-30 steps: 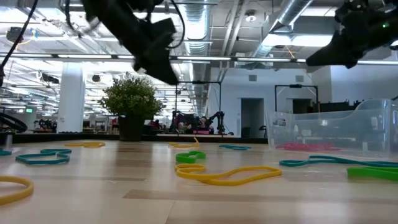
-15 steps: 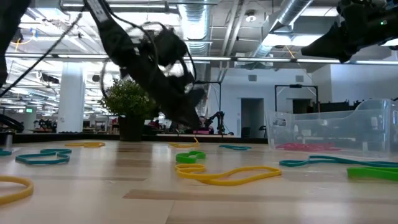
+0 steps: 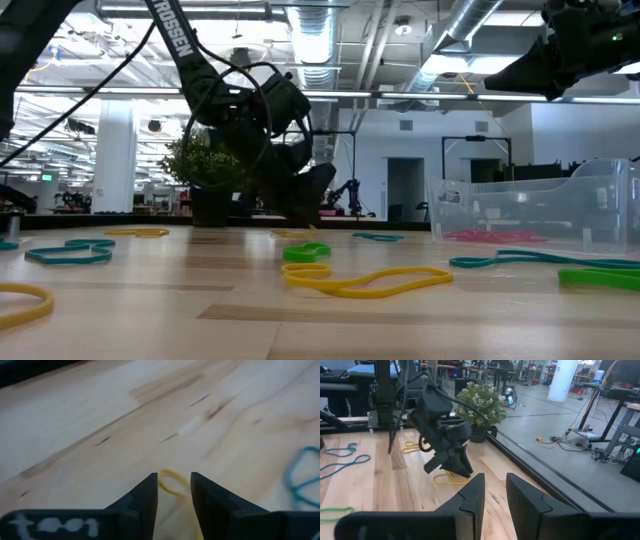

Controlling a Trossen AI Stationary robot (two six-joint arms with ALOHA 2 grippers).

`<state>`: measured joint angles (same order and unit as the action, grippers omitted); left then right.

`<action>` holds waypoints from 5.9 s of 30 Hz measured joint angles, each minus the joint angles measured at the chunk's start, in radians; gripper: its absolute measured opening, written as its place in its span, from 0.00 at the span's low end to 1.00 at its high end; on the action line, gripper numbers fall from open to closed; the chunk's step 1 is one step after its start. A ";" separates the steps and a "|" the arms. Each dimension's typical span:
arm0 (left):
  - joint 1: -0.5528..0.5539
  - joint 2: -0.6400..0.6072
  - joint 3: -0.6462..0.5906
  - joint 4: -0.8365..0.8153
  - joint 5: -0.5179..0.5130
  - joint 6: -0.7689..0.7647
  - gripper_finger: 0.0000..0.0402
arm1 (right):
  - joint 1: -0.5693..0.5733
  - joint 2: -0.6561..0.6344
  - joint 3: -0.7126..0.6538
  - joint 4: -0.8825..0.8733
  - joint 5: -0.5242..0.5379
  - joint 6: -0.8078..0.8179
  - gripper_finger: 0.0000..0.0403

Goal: Pick and place items into bin
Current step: Put the yellow rubber band into the transparent bin

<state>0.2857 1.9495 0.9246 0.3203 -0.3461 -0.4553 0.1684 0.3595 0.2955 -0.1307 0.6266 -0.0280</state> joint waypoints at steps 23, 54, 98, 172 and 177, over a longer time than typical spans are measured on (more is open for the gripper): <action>0.001 0.000 0.045 0.200 0.297 0.049 0.00 | 0.000 0.000 0.000 0.001 0.000 0.000 0.18; -0.043 -0.001 0.250 -0.435 0.032 0.199 0.44 | 0.000 0.000 0.000 0.000 -0.001 0.000 0.18; -0.195 0.073 0.619 -0.555 0.015 0.449 0.00 | -0.001 0.000 0.000 -0.027 0.001 0.001 0.18; -0.196 0.040 0.623 -0.202 0.405 0.394 0.00 | -0.001 0.000 0.000 -0.025 0.002 -0.001 0.18; -0.241 0.128 0.622 -0.031 0.422 0.391 0.00 | -0.001 0.000 0.000 -0.009 0.003 -0.007 0.18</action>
<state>0.0447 2.0774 1.5463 0.2891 0.0763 -0.0639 0.1677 0.3595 0.2958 -0.1396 0.6292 -0.0349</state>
